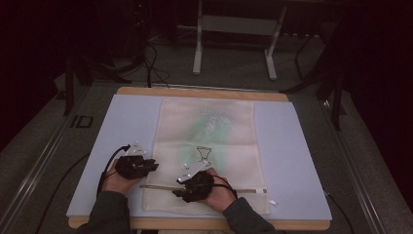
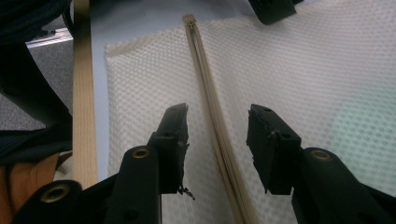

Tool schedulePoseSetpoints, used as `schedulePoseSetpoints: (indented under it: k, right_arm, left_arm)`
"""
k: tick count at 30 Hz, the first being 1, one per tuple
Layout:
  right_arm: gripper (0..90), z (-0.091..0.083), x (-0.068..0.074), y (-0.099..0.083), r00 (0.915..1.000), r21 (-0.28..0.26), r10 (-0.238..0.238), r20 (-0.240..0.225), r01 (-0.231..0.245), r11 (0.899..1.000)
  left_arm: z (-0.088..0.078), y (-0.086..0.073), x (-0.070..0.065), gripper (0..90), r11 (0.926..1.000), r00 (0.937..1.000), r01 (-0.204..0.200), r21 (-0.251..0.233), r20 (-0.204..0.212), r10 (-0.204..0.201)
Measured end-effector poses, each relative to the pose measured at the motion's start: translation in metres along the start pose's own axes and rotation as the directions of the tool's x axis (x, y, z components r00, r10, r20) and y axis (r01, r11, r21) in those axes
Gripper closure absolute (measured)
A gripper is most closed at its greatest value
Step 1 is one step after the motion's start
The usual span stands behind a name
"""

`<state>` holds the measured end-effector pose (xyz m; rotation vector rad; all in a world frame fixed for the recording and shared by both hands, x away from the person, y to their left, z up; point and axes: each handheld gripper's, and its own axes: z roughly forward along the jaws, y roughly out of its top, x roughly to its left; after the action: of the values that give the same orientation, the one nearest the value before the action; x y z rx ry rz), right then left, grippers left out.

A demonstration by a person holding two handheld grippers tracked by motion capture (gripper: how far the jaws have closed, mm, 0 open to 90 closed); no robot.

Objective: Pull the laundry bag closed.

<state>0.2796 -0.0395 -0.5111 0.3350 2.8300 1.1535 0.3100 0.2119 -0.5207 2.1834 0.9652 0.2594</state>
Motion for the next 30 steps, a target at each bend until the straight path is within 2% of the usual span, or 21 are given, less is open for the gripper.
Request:
schedulePoseSetpoints:
  k: [5, 9, 13, 16, 20, 21, 26, 30]
  right_arm:
    - [58.9, 0.007, 0.003, 0.007, 0.9998, 0.003, -0.014, -0.015, 0.014, 1.0]
    - [60.0, 0.012, 0.005, 0.013, 0.9996, -0.008, -0.02, -0.021, 0.02, 1.0]
    - [68.0, 0.02, 0.007, 0.02, 0.9991, -0.008, -0.033, -0.027, 0.033, 0.999]
    - [72.7, 0.027, 0.011, 0.025, 0.9985, -0.014, -0.047, -0.028, 0.047, 0.999]
    - [74.1, 0.032, 0.013, 0.031, 0.9978, -0.021, -0.056, -0.035, 0.055, 0.998]
    - [76.0, 0.036, 0.014, 0.035, 0.998, -0.021, -0.056, -0.031, 0.055, 0.998]
    - [78.8, 0.045, 0.017, 0.043, 0.9967, -0.005, -0.076, -0.029, 0.076, 0.997]
    - [81.0, 0.053, 0.018, 0.046, 0.9961, -0.005, -0.086, -0.021, 0.086, 0.996]
  left_arm:
    - [0.002, 0.0, -0.001, 75.5, 0.9999, 0.9998, -0.004, 0.013, 0.02, 0.003]
    - [0.002, -0.001, -0.001, 82.0, 0.9995, 0.9989, -0.016, 0.027, 0.045, 0.014]
    - [0.006, -0.001, -0.001, 86.4, 0.9977, 0.9979, -0.024, 0.063, 0.061, 0.021]
    - [0.005, -0.002, -0.001, 87.3, 0.9976, 0.9968, -0.026, 0.065, 0.077, 0.022]
    - [0.005, -0.002, -0.001, 87.4, 0.9974, 0.9965, -0.024, 0.068, 0.082, 0.018]
    - [0.004, -0.003, 0.0, 87.1, 0.9972, 0.9954, -0.017, 0.072, 0.095, 0.01]
    - [0.001, -0.004, 0.003, 87.1, 0.9969, 0.9955, -0.015, 0.077, 0.094, 0.008]
    - [0.0, -0.006, 0.006, 86.0, 0.9971, 0.9954, 0.006, 0.076, 0.094, -0.014]
